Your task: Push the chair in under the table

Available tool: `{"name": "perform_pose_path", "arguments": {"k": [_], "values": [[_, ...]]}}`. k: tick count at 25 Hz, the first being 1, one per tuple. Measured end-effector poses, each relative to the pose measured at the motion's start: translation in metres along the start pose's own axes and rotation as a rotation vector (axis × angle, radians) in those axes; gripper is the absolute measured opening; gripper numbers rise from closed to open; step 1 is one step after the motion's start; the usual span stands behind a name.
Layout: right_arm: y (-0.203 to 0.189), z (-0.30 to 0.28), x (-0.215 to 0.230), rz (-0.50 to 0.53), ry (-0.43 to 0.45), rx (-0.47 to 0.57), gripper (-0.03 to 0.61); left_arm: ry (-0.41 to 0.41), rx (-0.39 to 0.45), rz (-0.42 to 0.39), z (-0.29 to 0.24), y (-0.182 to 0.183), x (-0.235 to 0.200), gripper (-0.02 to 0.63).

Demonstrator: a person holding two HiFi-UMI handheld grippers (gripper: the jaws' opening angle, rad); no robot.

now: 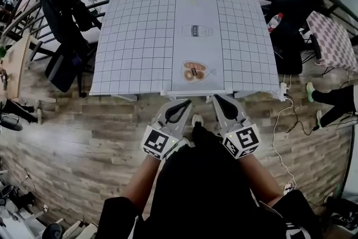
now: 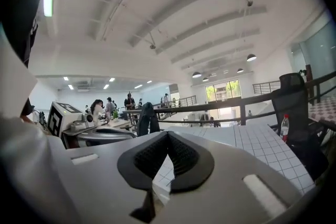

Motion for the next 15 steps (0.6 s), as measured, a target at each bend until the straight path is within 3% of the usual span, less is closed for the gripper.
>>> {"name": "perform_pose_path", "arguments": {"k": [8,15], "values": [[0.028,0.027,-0.017,0.008,-0.069,0.107,-0.003,0.118,0.093,0.012,0.021,0.03,0.016,0.011],[0.034,0.04,-0.03,0.044,-0.093,0.134,-0.003,0.099,0.081,0.009,0.022,0.035,0.036,0.011]]}}
Point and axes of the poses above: the fingertips, and each gripper's own axes: z backward along the fingers, x to its right, y out of its top, the point moved 1 cm from there along z, backward along the fingers, and after that the axes turned 4 degrees about -x, right-handed, at the moved point
